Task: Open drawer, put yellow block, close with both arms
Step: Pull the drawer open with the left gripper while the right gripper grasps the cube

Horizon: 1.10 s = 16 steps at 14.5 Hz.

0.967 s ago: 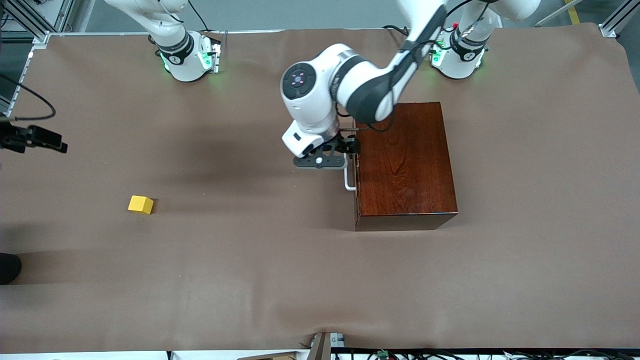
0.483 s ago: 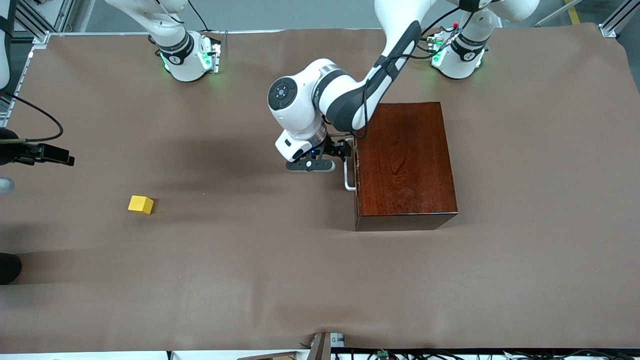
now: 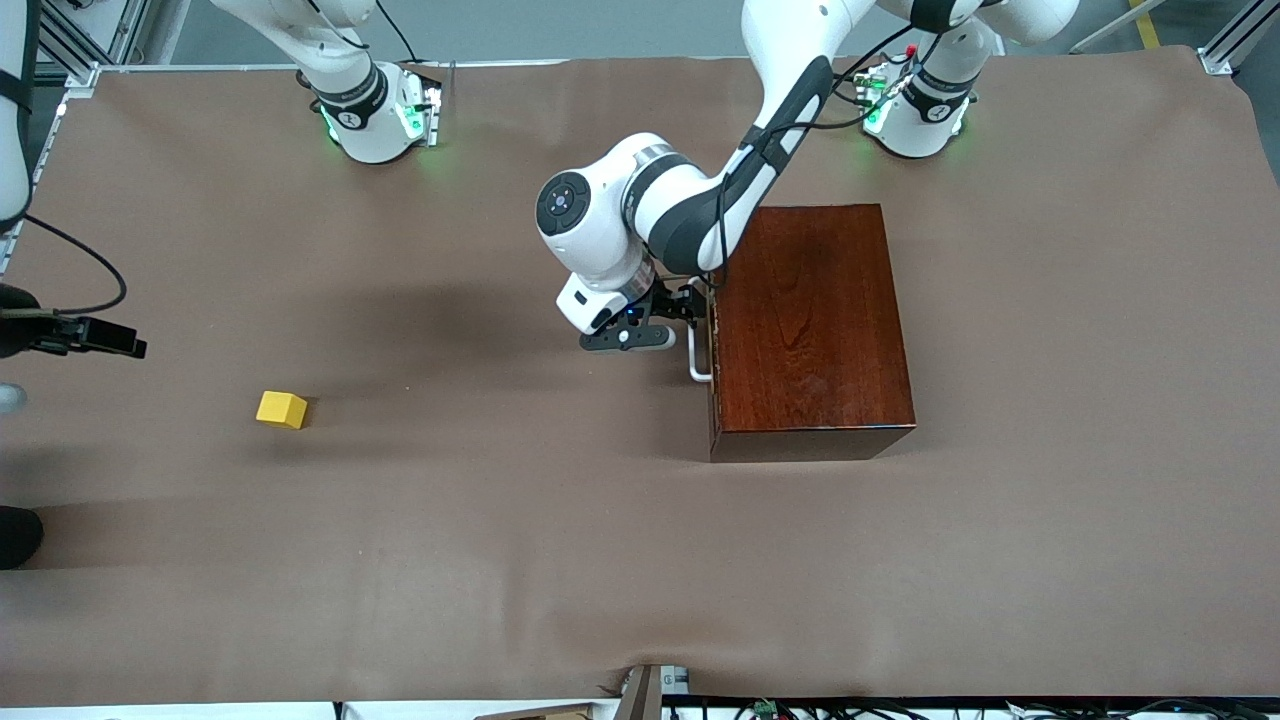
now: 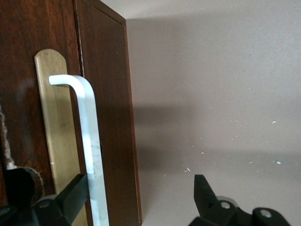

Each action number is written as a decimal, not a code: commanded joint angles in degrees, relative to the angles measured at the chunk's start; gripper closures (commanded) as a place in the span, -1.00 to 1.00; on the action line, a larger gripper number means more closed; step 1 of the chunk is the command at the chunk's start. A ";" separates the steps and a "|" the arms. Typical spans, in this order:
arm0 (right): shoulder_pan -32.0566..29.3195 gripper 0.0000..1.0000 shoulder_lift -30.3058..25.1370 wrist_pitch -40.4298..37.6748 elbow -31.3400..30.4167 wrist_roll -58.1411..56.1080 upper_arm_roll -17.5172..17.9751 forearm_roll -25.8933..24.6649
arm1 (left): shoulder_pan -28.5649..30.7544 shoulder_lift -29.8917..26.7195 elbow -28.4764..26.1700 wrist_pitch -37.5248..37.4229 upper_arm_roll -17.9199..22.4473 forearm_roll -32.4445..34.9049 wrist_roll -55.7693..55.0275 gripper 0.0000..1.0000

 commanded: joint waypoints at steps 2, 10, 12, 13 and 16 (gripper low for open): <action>-1.07 -1.00 1.43 0.99 0.18 0.25 1.01 0.05 | -0.60 1.25 1.25 -0.21 0.73 1.60 -1.00 -1.00; -0.02 -1.00 7.59 11.07 -4.54 0.34 1.18 2.87 | -0.77 2.48 1.60 6.63 0.55 1.42 -6.35 -1.00; -0.28 -1.00 7.59 16.43 -8.68 0.34 1.18 2.87 | -0.86 2.75 1.69 8.75 0.29 1.33 -8.03 -1.00; -0.37 -1.00 7.67 18.02 -10.44 0.34 1.18 2.95 | -0.95 2.75 1.69 9.45 0.20 1.33 -8.65 -1.00; -0.54 -1.00 7.85 23.38 -15.09 0.34 1.18 2.96 | -2.09 2.84 1.69 12.87 0.02 1.07 -11.02 -1.00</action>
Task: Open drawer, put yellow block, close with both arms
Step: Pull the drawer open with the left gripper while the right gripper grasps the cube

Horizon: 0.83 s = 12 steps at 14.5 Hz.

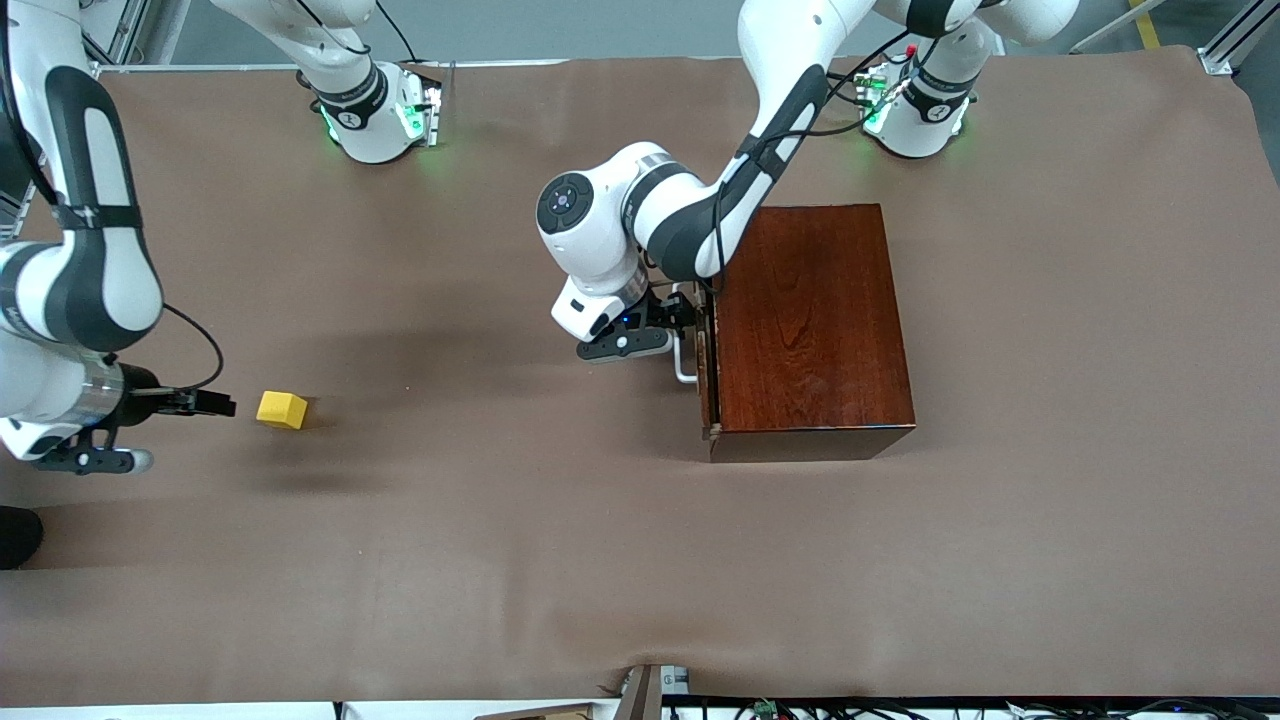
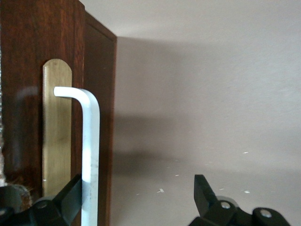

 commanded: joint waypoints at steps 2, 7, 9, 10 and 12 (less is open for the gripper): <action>-0.86 -1.00 -1.17 7.80 -6.83 0.24 0.39 0.81 | -2.14 1.79 2.27 5.47 -0.29 0.73 -4.32 -1.00; -0.42 -1.00 2.07 16.78 -10.53 0.24 0.39 0.90 | -2.59 1.88 2.53 7.13 -1.43 0.73 -7.48 -1.00; -0.51 -1.00 2.34 17.40 -11.32 0.33 0.39 0.90 | -2.67 1.88 2.62 7.93 -1.52 0.73 -8.97 -1.00; -0.51 -1.00 2.43 18.02 -11.94 0.33 0.48 1.51 | -2.67 1.88 2.62 8.28 -1.52 0.73 -9.77 -1.00; -0.51 -1.00 2.69 19.33 -13.08 0.24 0.39 3.80 | -2.67 1.88 2.71 8.89 -1.70 0.73 -10.56 -1.00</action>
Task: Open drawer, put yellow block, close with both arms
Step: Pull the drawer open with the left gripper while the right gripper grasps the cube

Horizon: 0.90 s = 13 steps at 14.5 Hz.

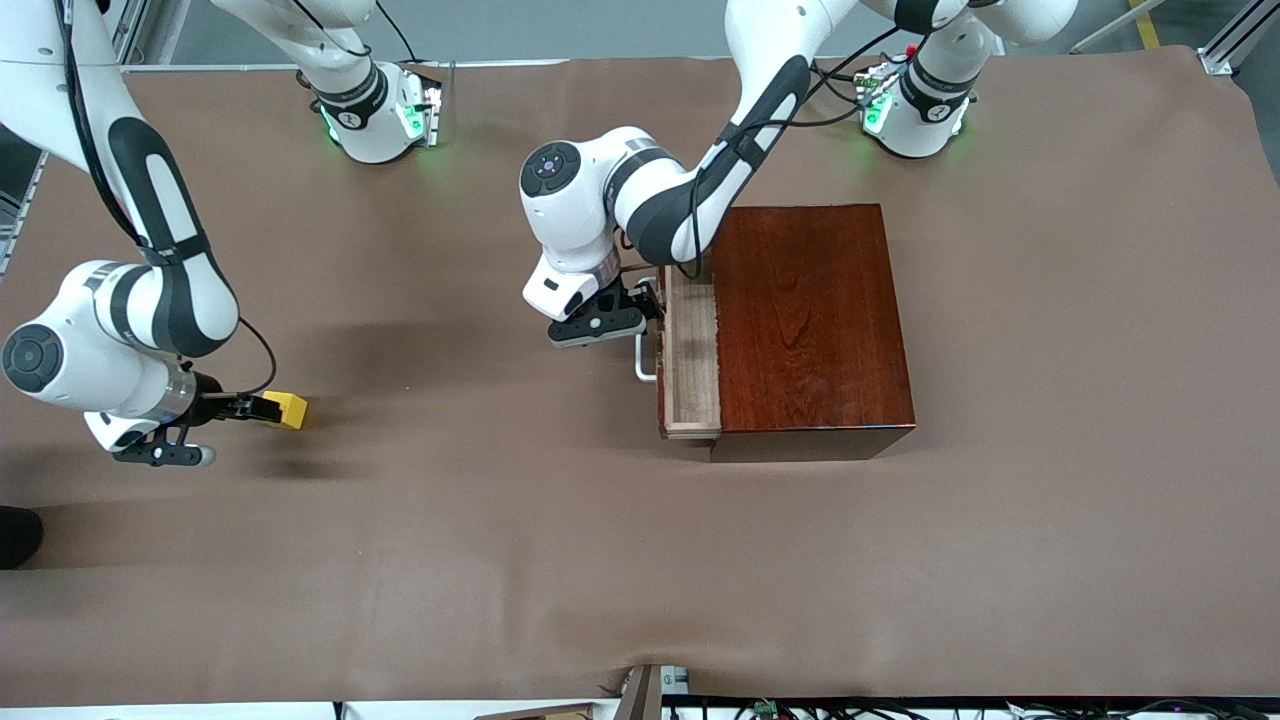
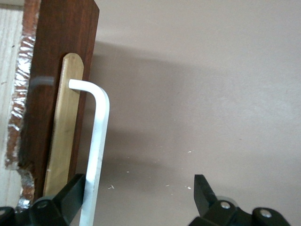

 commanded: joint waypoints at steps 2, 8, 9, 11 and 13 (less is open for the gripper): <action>-0.27 -1.00 -0.16 5.48 -4.24 0.16 0.40 2.16 | -0.87 1.69 3.05 2.90 -0.95 0.62 -5.20 -1.00; 0.08 -0.86 0.36 7.61 -5.84 -0.02 0.40 2.08 | -0.87 1.69 3.14 5.10 -0.60 0.62 -7.32 -1.00; -0.01 -0.62 0.62 7.61 -5.84 -0.28 0.40 2.08 | -0.87 1.69 3.23 5.10 -0.34 0.62 -7.15 -1.00; -0.10 -0.33 0.71 7.61 -5.84 -0.54 0.40 2.08 | -0.87 1.25 3.14 4.67 -0.25 0.62 -7.14 -1.00; -0.10 -0.25 0.71 7.61 -5.92 -0.55 0.40 2.08 | -0.70 0.46 3.14 3.44 -0.16 0.62 -7.15 -1.00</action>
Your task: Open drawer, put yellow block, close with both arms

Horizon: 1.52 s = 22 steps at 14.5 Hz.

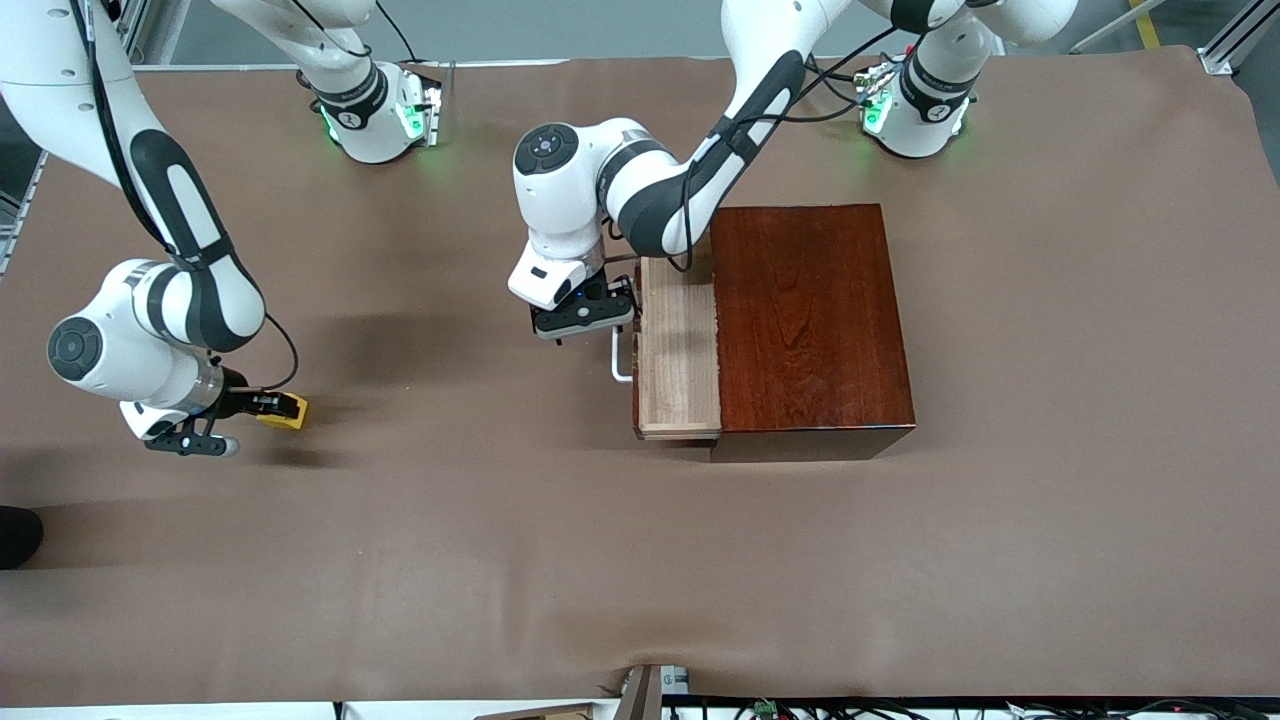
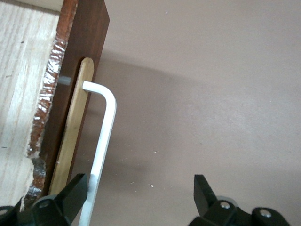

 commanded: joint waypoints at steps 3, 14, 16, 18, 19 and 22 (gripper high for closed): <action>-0.43 -0.01 0.17 0.68 -0.68 -0.86 0.25 0.69 | 1.08 -5.62 1.62 -4.83 0.65 0.63 -0.62 -1.00; 1.24 1.00 -3.25 -21.00 10.81 -0.07 0.51 0.69 | 15.57 -26.54 -0.49 -28.90 0.74 -1.04 15.79 -1.00; 2.12 1.00 -3.69 -28.99 15.64 0.28 0.43 0.69 | 19.61 -28.93 -0.67 -33.39 0.74 -0.95 18.97 -1.00; 2.91 1.00 -4.13 -34.81 19.95 3.69 0.51 0.78 | 23.83 -31.12 -0.75 -35.24 0.65 -1.13 23.18 -1.00; 3.87 1.00 -4.74 -37.09 21.45 6.76 0.51 0.69 | 26.11 -31.83 -0.76 -38.21 0.65 -1.13 27.29 -1.00; 7.38 1.00 -6.94 -42.29 24.18 15.98 0.60 0.86 | 32.09 -34.20 -1.28 -42.54 0.56 -0.52 31.63 -1.00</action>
